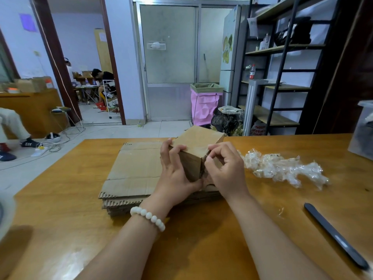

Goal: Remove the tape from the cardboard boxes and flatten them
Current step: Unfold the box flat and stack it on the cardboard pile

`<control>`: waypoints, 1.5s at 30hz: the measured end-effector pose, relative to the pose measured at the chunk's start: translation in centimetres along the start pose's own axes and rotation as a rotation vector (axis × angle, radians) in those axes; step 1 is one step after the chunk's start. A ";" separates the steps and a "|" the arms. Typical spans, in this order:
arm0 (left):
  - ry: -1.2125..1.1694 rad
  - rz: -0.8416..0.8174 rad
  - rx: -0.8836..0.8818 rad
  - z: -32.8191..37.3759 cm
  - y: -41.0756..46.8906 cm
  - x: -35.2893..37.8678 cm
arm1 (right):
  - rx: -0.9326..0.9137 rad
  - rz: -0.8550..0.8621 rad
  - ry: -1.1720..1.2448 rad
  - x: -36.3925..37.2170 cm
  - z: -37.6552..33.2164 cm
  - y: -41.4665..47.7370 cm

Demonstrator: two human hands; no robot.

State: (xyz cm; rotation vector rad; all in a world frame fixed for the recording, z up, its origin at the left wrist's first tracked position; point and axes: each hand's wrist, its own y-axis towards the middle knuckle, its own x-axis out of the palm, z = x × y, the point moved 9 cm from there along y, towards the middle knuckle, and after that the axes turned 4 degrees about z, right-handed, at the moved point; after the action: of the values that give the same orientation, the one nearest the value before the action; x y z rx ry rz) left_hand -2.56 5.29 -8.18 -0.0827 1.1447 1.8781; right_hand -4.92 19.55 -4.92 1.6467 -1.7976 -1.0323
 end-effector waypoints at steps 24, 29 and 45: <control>0.109 0.251 0.250 1.9 -0.2 -0.5 | -0.202 -0.520 -0.747 1.2 -5.3 1.9; 0.126 0.258 0.283 2.6 -0.3 -0.3 | -0.224 -0.601 -0.781 1.3 -4.9 2.1; 0.074 0.209 0.259 2.0 -0.1 -0.4 | 0.178 -0.245 -0.075 -0.4 0.0 2.3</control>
State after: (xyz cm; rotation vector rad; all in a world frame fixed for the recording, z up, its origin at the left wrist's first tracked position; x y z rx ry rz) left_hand -1.56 6.52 -6.94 0.1177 1.4859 1.9019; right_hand -6.22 19.95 -3.02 2.0001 -1.8125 -1.0753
